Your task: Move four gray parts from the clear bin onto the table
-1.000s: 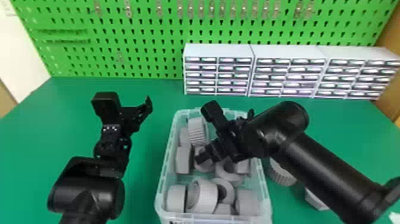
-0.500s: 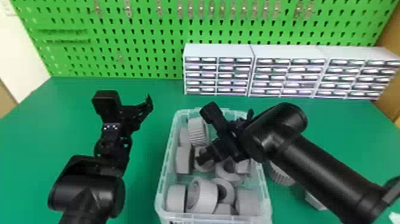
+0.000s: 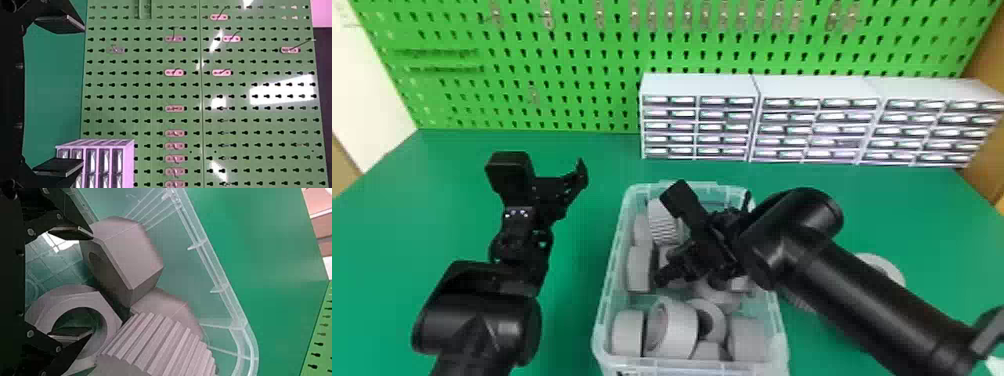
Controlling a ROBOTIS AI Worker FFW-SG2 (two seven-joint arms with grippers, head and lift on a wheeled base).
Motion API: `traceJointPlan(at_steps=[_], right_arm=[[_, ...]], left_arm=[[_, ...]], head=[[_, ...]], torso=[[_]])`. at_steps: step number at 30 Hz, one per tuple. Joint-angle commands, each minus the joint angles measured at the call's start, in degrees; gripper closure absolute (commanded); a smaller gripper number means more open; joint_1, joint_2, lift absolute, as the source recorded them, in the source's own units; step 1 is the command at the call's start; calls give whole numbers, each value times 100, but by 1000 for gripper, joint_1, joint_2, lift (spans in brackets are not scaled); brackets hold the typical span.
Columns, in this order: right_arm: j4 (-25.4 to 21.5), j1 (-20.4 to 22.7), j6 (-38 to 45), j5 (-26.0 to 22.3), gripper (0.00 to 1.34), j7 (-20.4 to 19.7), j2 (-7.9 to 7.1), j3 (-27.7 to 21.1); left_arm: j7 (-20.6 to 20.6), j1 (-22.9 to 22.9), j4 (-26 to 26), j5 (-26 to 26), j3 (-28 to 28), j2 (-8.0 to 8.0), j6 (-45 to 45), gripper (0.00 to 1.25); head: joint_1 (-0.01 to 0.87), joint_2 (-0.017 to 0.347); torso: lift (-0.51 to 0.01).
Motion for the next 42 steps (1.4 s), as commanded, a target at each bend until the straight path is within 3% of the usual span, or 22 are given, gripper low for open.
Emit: traceJointPlan(at_steps=[1, 16, 22, 28, 36, 42], right_arm=[[74, 21, -77, 79, 415, 73, 0, 14], [197, 56, -86, 123, 433, 125, -18, 14], [329, 56, -16, -202, 768, 125, -9, -21], [355, 56, 257, -396, 969, 117, -9, -179], [241, -50, 907, -413, 972, 73, 17, -487], [-14, -85, 1206, -141, 972, 46, 35, -671]], left_arm=[[0, -24, 0, 0, 2, 0, -9, 91], [0, -42, 0, 26, -16, 0, -27, 93], [0, -51, 0, 26, -16, 0, -36, 91], [0, -42, 0, 35, -7, 0, -53, 91], [0, 2, 0, 44, 28, 0, -62, 91], [0, 37, 0, 44, 46, 0, -71, 91]], head=[[693, 72], [693, 72], [693, 72], [693, 72], [693, 72], [693, 72]], torso=[[-52], [-52], [-52], [-52], [-52], [-52]])
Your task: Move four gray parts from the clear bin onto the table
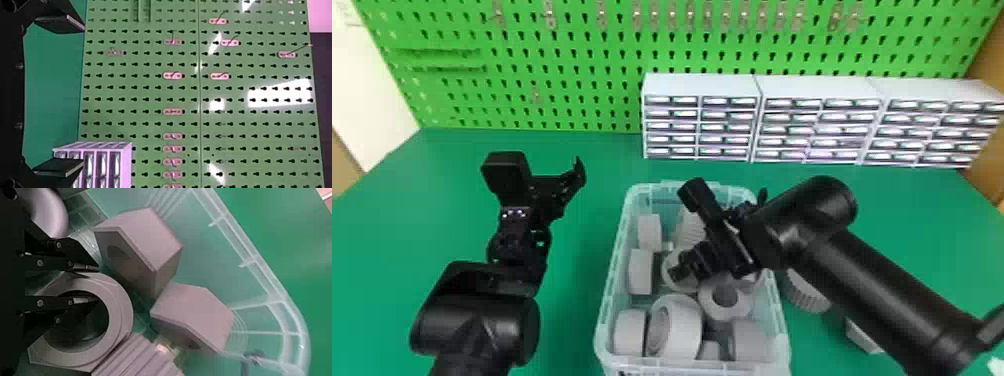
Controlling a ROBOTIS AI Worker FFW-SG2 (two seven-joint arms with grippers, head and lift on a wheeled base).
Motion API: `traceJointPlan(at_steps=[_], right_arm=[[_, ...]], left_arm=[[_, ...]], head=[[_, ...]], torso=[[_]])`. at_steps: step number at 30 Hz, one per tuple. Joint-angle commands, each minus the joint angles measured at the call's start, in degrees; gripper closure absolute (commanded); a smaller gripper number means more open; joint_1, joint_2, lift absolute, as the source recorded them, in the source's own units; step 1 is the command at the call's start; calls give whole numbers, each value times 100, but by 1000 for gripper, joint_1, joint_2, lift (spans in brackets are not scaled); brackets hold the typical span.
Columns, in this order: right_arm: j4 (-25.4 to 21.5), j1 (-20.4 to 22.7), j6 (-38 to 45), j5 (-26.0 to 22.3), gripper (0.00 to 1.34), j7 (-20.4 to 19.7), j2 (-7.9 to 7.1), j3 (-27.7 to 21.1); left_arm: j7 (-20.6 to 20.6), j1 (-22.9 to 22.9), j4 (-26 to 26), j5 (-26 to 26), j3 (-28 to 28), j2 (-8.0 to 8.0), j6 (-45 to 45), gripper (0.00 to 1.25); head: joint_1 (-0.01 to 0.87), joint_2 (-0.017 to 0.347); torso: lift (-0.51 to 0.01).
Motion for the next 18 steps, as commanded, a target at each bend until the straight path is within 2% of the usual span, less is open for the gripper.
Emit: traceJointPlan(at_steps=[1, 18], right_arm=[[-151, -24, 211, 138, 972, -7, 11, -127], [-256, -85, 272, -20, 972, -16, 37, -162]], left_arm=[[0, 26, 0, 0, 12, 0, -1, 91], [0, 35, 0, -9, 30, 0, -1, 91]], head=[[693, 72], [693, 72]], torso=[[-52], [-52]])
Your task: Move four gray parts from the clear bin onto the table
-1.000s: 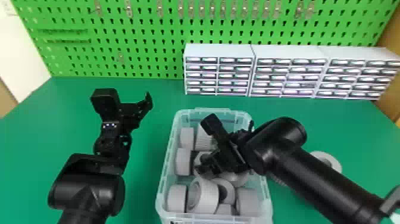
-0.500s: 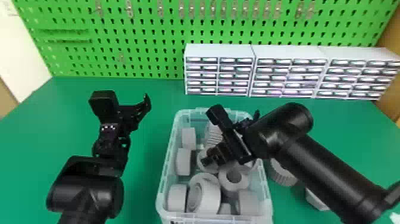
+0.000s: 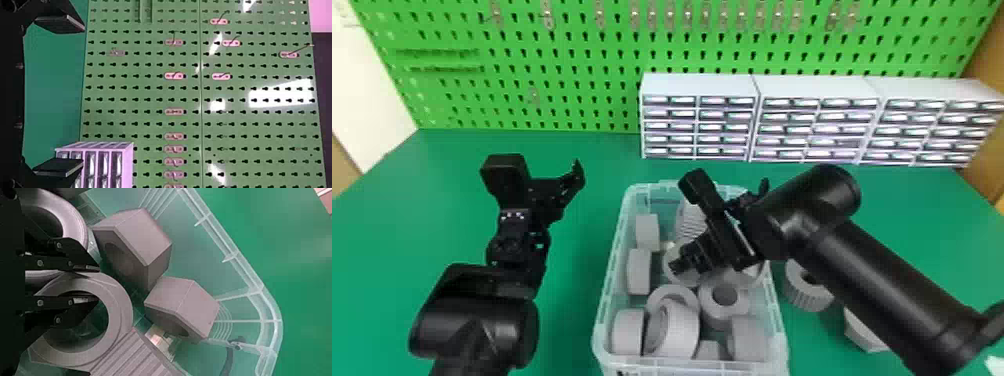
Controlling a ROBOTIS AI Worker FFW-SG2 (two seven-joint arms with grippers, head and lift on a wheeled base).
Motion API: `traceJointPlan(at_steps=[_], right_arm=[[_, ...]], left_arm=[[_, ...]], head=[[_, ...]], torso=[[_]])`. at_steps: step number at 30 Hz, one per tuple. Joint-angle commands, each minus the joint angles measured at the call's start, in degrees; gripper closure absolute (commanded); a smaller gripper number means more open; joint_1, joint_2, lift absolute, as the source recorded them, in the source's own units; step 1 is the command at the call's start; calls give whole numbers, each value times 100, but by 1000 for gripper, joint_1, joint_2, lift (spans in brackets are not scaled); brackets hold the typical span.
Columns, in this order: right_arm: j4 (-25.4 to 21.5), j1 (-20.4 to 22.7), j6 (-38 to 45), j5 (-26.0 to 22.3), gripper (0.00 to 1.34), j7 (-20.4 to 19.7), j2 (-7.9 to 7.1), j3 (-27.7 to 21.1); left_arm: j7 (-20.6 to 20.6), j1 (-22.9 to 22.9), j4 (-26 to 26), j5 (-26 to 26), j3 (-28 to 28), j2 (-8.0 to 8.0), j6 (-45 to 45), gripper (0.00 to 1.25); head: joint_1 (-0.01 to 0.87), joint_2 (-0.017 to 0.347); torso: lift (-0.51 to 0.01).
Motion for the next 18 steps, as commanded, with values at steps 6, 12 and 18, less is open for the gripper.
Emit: traceJointPlan(at_steps=[6, 12, 18], right_arm=[[-76, -35, -17, -225, 972, -10, 22, 30], [-138, -44, -17, -444, 972, -10, 22, 48], [-252, -87, -26, -524, 972, -10, 22, 30]], left_arm=[[0, -1, 0, -6, 4, 0, 0, 91], [0, -1, 0, -6, 30, 0, 0, 91], [0, -1, 0, -24, 39, 0, 0, 91]], head=[[693, 72], [693, 72], [693, 72]], torso=[[-52], [-52], [-52]])
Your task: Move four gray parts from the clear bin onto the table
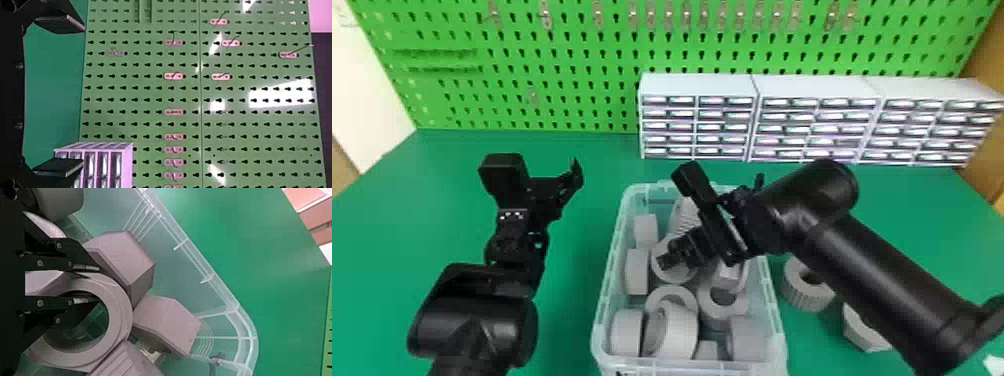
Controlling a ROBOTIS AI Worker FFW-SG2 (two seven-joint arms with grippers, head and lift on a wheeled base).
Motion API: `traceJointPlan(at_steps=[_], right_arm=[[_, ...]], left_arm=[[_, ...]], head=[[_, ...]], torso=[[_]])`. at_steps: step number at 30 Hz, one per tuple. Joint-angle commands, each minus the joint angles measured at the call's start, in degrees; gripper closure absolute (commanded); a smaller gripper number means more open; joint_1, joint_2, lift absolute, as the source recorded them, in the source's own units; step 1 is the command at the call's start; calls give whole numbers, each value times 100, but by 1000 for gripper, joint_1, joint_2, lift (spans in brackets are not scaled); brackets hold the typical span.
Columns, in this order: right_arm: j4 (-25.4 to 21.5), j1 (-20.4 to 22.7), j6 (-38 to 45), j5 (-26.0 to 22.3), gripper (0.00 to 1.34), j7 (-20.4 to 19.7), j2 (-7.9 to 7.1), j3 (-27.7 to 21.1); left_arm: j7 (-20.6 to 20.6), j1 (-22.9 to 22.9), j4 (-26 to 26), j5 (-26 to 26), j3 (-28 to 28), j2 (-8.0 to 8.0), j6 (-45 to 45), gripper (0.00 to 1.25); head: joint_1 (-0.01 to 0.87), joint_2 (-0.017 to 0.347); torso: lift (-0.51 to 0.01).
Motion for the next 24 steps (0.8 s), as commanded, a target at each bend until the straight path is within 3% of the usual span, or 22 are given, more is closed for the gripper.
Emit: traceJointPlan(at_steps=[1, 24], right_arm=[[-122, -31, 3, -35, 972, 2, 8, -25], [-807, -22, 583, 194, 970, 2, 17, -623]], left_arm=[[0, 4, 0, -8, 9, 0, 0, 91], [0, 30, 9, -17, 1, 9, 0, 91]], head=[[693, 72], [693, 72]], torso=[[-52], [-52]])
